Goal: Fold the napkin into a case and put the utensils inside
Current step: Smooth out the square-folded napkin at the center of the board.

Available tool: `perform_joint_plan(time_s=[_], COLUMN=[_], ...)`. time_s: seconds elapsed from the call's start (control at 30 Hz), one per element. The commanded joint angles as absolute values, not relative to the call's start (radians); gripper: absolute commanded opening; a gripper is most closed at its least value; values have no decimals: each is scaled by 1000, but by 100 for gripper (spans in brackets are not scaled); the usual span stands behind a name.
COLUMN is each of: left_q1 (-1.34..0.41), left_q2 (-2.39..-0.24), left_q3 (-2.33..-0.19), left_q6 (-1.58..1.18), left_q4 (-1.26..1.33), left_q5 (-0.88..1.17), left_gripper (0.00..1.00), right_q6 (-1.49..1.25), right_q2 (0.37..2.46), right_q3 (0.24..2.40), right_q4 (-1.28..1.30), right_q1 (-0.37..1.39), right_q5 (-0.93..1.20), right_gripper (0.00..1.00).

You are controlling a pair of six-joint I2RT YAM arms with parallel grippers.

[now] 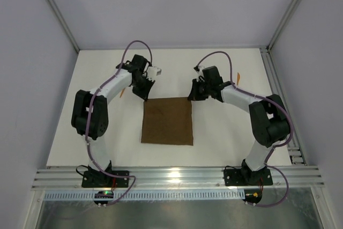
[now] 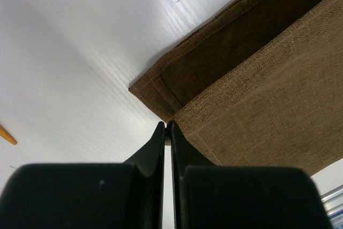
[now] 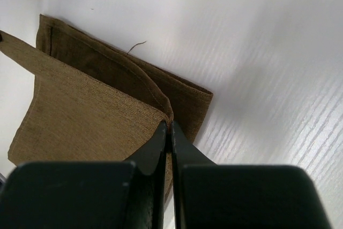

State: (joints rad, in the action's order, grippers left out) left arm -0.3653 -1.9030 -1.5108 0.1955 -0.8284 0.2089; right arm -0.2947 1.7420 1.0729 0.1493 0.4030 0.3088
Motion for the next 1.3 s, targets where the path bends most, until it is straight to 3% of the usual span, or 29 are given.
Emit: perform_joint_plan(time_s=[0.0,0.33,0.7,0.97,1.03,1.1,1.17,1.27], left_q1=[-322,-311,-311,-308,-308,-308,-308,-308], left_q2=[-1897,-1994,-1985,-1997,-1977,-1961,-1954,-1971], left_q3=[-1494,-1526,-1543,-1534,-1532,-1534,-1531,-1525], left_q6=[212,216,215,215,215,215,221,229], left_q4=[-854,-819,-868,-868,-871,-874,-871,-873], left_q5=[153,136,98,74,90,91,71,61], left_gripper=[0,0,0,0,0,0,0,0], right_q6=[-288,-293,-305,-310,-310,-308,-308,-307], right_q2=[1769,1904,1914,1920,1928,1933,1913,1876], right_q3=[1137,1201,1232,1246,1249,1252,1243,1220], right_q4=[146,141,153,160,160,161,155,150], right_q1=[402,402,403,402,402,402,403,403], right_q5=[301,296,261,218,224,229,226,195], right_gripper=[3,3,3,9,17,40,50,53])
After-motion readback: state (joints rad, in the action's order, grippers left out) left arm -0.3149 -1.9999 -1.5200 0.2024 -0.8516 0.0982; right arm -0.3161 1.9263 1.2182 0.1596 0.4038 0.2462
